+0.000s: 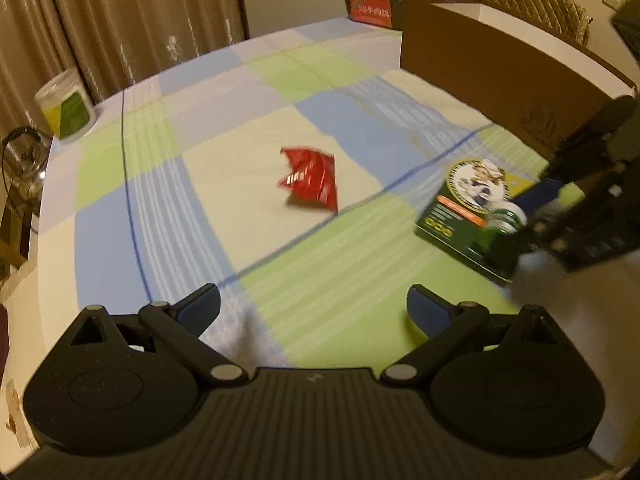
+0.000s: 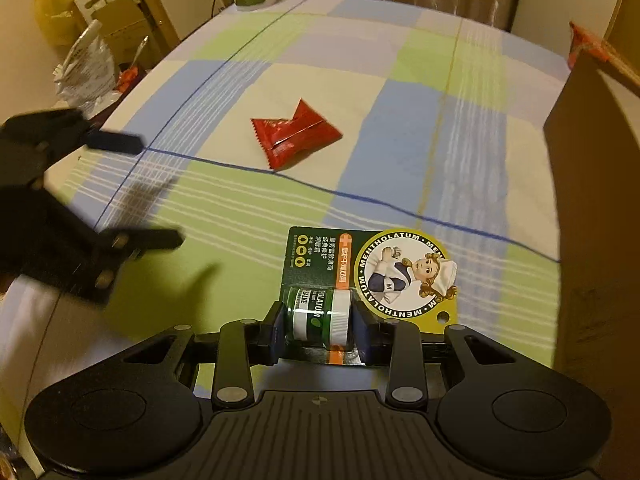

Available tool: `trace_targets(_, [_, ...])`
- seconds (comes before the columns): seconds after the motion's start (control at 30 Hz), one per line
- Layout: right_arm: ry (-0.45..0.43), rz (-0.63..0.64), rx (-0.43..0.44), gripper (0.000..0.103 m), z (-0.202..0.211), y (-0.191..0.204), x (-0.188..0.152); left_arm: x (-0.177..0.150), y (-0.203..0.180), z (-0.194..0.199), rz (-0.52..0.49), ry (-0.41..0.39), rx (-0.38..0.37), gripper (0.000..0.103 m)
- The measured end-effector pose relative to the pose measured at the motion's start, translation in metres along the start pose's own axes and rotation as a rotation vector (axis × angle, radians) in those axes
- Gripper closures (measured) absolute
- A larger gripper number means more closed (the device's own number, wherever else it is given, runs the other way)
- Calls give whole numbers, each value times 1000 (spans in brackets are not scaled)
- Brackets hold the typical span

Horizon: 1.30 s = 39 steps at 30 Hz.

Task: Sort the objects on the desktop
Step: 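Grasp the red candy packet with the left tool while the right tool holds the card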

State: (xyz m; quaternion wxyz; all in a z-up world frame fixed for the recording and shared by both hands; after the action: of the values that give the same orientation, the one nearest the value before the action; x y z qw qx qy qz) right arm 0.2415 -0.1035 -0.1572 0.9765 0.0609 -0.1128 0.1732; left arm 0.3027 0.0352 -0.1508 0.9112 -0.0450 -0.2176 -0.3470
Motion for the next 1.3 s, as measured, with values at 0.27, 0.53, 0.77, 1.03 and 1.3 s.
trace_targets(0.27, [-27, -16, -7, 69, 11, -23, -4, 63, 4, -28, 28, -32, -2, 16])
trace_targets(0.53, [-27, -38, 13, 69, 8, -35, -3, 96, 8, -68, 24, 32, -7, 42])
trace_targets(0.77, [-24, -39, 23, 69, 4, -37, 1, 91, 11, -80, 11, 87, 10, 58])
trace_targets(1.03, [-33, -13, 20, 69, 5, -32, 2, 83, 13, -70, 26, 83, 10, 68])
trace_targets(1.3, [-61, 13, 4, 69, 18, -19, 3, 74, 10, -35, 21, 59, 9, 69])
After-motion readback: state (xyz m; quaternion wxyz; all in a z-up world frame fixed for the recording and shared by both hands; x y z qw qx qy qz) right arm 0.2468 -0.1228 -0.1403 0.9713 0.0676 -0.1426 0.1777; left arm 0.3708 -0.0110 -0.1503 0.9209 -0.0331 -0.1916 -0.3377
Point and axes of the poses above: each gripper's, at about its wrist camera, not at the fingertips, and z roughly against the way its jaws point, y to its left, x to its top, the point moved 9 cm from there along -z, roughly the way its jaws point, and after that the axes turned 12 degrees about y, right-handed, at the moved point
